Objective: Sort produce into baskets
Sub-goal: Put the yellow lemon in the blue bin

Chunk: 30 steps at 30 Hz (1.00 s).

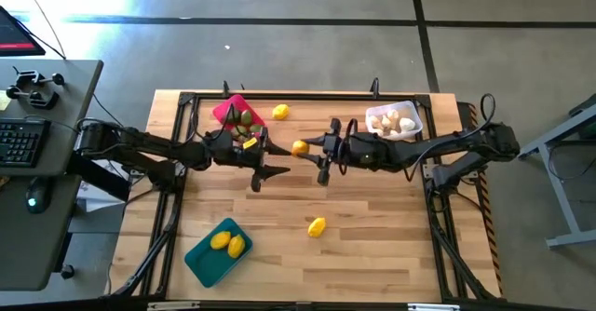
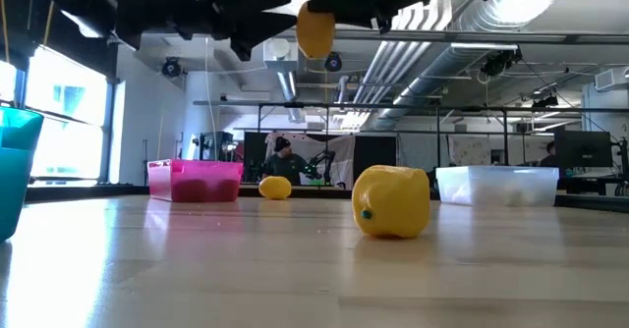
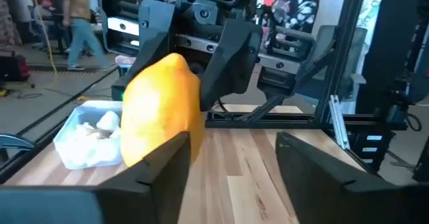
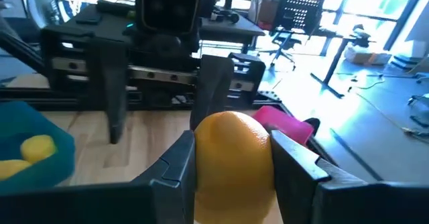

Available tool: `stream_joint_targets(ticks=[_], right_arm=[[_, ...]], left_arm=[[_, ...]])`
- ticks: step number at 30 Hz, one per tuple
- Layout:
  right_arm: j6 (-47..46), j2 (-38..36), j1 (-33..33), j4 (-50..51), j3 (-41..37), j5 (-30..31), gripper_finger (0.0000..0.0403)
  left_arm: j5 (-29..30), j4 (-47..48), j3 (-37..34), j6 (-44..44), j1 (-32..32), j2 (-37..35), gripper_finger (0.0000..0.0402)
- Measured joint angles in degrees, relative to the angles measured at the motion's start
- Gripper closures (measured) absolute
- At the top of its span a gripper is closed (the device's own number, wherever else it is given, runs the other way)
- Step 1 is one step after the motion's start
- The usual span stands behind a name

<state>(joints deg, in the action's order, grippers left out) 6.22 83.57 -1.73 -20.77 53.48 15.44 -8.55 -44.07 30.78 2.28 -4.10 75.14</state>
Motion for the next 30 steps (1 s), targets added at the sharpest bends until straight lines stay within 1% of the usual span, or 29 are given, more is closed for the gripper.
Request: stream_joint_targets(ticks=[4,8,10,17,21,26,28,30], right_arm=[[0.92,-0.39,0.81,-0.68,-0.13,0.18,0.0280],[0.97,-0.53,1.16,-1.72,-0.14,0.20,0.0280],[1.44,-0.44,1.10,-1.74,-0.20,0.16,0.0280],[0.26,-0.42,0.90,-1.48,-0.21,0.15,0.0280],[0.25,-0.42,0.22,-0.57,-0.18,1.74,0.0280],[-0.20,-0.70,-0.67,-1.19,0.32,0.80,0.0280],[-0.14,-0.57,-1.00,-1.05,0.27,0.77,0.0280],[-0.15,-0.55,-0.99,-1.59,0.23,-0.72,0.0280]], left_arm=[[1.38,3.82,2.36,0.06,0.07,-0.05,0.0158],[3.25,6.25,3.57,0.24,-0.33,-0.11,0.0139],[4.49,7.88,3.65,0.28,-0.64,-0.10,0.0136],[4.43,9.21,3.75,1.53,-1.24,-0.05,0.0135],[4.94,10.20,3.68,0.14,-1.26,-0.19,0.0135],[7.29,14.58,3.53,-0.16,-1.57,-2.14,0.0135],[7.59,15.72,3.55,0.19,-1.70,-2.71,0.0135],[7.18,16.39,3.51,0.93,-1.92,-2.48,0.0135]])
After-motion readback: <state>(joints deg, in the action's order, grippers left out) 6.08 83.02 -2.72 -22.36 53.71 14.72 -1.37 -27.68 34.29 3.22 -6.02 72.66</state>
